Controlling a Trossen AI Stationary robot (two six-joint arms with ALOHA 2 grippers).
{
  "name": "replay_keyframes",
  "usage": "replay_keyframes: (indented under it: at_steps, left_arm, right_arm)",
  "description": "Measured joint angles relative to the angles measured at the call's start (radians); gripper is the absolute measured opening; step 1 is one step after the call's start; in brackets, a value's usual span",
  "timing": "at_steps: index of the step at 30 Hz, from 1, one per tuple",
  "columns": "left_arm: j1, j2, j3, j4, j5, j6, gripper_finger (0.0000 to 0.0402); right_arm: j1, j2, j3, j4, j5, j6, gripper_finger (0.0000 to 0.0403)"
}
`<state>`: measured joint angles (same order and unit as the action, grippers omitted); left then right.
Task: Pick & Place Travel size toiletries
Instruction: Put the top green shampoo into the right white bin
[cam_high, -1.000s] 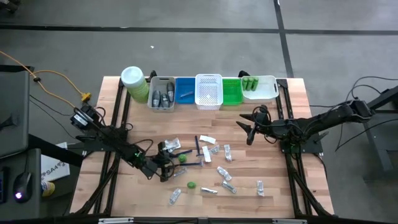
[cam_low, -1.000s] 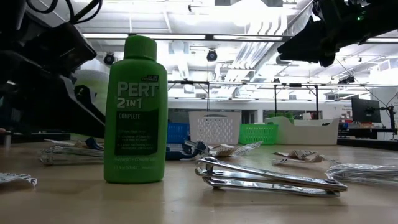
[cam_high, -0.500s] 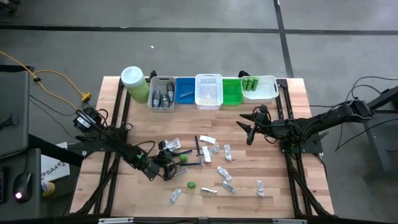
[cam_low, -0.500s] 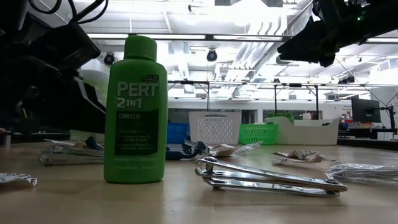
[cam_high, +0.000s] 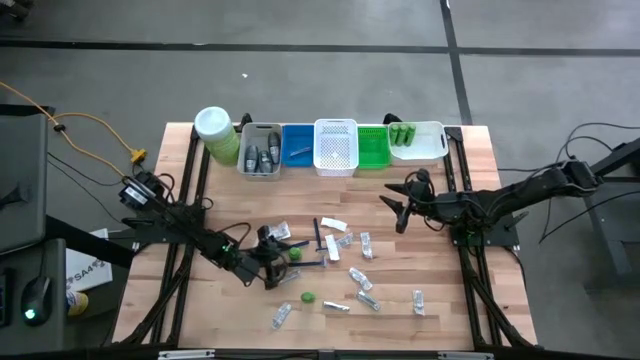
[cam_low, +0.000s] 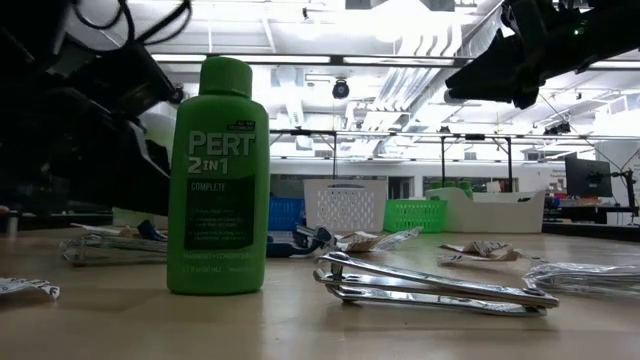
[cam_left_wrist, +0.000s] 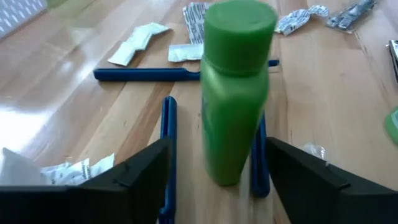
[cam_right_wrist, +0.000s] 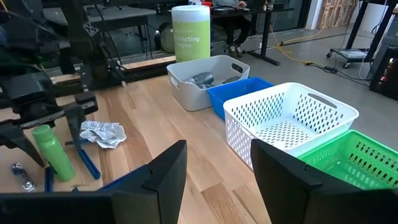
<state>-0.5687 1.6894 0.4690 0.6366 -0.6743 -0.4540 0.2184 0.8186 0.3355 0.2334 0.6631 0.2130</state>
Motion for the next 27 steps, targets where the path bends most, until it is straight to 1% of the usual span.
replay_keyframes:
  at_steps: [3, 7, 12, 17, 21, 27]
  left_arm:
    - [0.028, 0.0, 0.0, 0.0, 0.044, 0.0, 0.0287]
    - [0.034, 0.0, 0.0, 0.004, 0.05, 0.001, 0.0291]
    - [0.034, 0.007, 0.0, 0.012, 0.054, 0.001, 0.0269]
    - [0.034, 0.063, 0.012, 0.078, 0.031, 0.012, 0.0247]
    - [0.033, 0.091, 0.036, 0.069, 0.008, 0.017, 0.0237]
    - [0.033, 0.093, 0.061, 0.072, 0.002, 0.062, 0.0219]
  right_arm:
    - [0.0, 0.017, 0.0, 0.0, 0.0, 0.0, 0.0171]
    - [0.0, 0.043, 0.0, 0.002, 0.0, 0.0, 0.0171]
    - [0.0, 0.056, 0.0, 0.007, 0.0, 0.0, 0.0171]
    - [0.0, 0.056, 0.0, 0.01, 0.004, 0.0, 0.0171]
    - [0.0, 0.056, 0.0, 0.01, 0.009, 0.0, 0.0171]
    - [0.0, 0.056, 0.0, 0.016, 0.01, 0.0, 0.0171]
